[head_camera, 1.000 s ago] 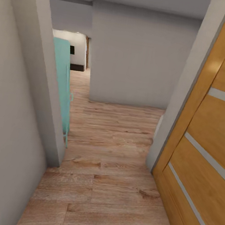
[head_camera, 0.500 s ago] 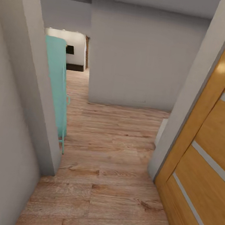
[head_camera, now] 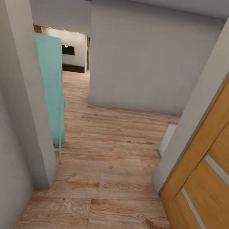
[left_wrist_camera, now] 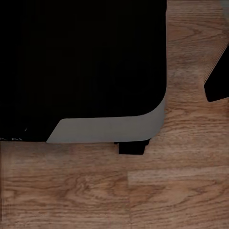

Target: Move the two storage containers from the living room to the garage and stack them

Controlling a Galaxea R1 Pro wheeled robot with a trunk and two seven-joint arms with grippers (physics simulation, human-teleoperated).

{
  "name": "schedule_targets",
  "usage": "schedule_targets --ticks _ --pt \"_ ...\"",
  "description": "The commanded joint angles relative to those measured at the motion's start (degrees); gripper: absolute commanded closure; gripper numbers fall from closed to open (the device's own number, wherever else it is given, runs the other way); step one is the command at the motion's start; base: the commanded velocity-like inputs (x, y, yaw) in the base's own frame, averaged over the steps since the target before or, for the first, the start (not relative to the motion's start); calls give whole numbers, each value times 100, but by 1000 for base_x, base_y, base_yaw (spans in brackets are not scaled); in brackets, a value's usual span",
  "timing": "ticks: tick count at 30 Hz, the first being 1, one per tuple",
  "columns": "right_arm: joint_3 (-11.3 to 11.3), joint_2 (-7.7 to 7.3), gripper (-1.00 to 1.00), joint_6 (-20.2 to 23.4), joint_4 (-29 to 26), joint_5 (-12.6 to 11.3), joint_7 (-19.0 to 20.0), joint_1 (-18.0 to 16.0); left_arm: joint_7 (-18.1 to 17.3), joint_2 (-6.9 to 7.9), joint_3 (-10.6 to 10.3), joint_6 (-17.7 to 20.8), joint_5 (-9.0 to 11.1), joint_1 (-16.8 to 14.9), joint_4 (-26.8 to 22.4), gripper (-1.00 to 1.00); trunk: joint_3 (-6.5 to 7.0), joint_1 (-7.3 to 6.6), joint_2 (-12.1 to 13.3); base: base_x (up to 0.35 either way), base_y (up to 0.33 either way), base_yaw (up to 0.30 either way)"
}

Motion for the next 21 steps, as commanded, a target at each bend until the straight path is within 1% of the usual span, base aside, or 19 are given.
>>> schedule_targets --ticks 1,21 --pt "48 5 -100 -30 17 -51 -5 -6 10 -1 15 -20 5 -4 7 -100 -5 3 -2 322 0 0" --pt "45 4 -100 -30 17 -51 -5 -6 10 -1 15 -29 5 -4 4 -100 -5 3 -2 322 0 0"
